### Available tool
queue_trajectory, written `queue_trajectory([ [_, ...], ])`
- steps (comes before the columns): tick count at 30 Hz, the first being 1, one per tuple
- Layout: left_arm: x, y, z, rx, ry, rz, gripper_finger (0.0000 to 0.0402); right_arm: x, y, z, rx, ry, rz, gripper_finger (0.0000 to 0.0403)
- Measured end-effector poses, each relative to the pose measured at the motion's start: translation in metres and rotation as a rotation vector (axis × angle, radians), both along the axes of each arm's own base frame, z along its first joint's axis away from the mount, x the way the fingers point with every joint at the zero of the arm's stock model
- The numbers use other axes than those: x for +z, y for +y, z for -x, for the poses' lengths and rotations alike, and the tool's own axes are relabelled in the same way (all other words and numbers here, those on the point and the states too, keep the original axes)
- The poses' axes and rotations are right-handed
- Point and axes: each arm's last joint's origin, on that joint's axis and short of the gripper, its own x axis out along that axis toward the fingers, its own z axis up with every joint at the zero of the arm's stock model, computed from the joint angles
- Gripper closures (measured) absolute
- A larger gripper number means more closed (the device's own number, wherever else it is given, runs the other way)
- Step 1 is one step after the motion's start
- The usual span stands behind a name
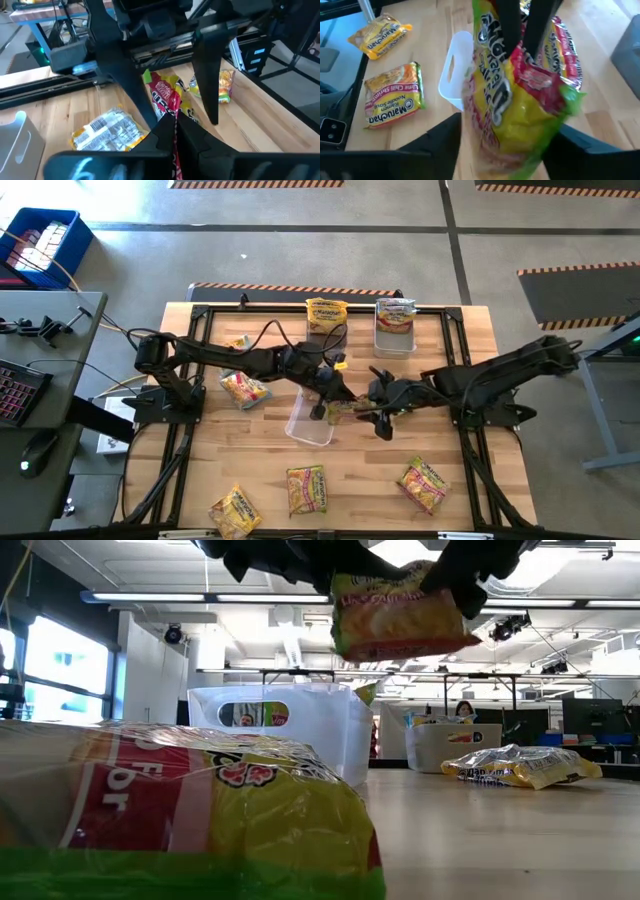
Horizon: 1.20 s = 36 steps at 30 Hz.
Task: Sort Maruchan noodles
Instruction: Put the green noodle pack into the transparent bin
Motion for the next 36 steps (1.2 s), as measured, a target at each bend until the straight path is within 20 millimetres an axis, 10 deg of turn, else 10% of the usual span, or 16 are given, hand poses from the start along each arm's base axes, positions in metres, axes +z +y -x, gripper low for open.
queue_trajectory([
  [8, 0.009, 0.004, 0.006, -0.068, 0.011, 0.113, 0.04, 0.003, 0.0, -0.004, 0.046, -0.052, 0.042, 0.0324],
  [25, -0.005, 0.029, 0.065, 0.021, 0.01, 0.22, 0.029, -0.018, -0.015, -0.032, 0.09, -0.057, 0.217, 0.0323],
  [36, 0.013, 0.036, 0.072, 0.176, 0.275, -0.022, 0.022, -0.026, -0.053, -0.056, 0.136, -0.144, 0.26, 0.0319],
])
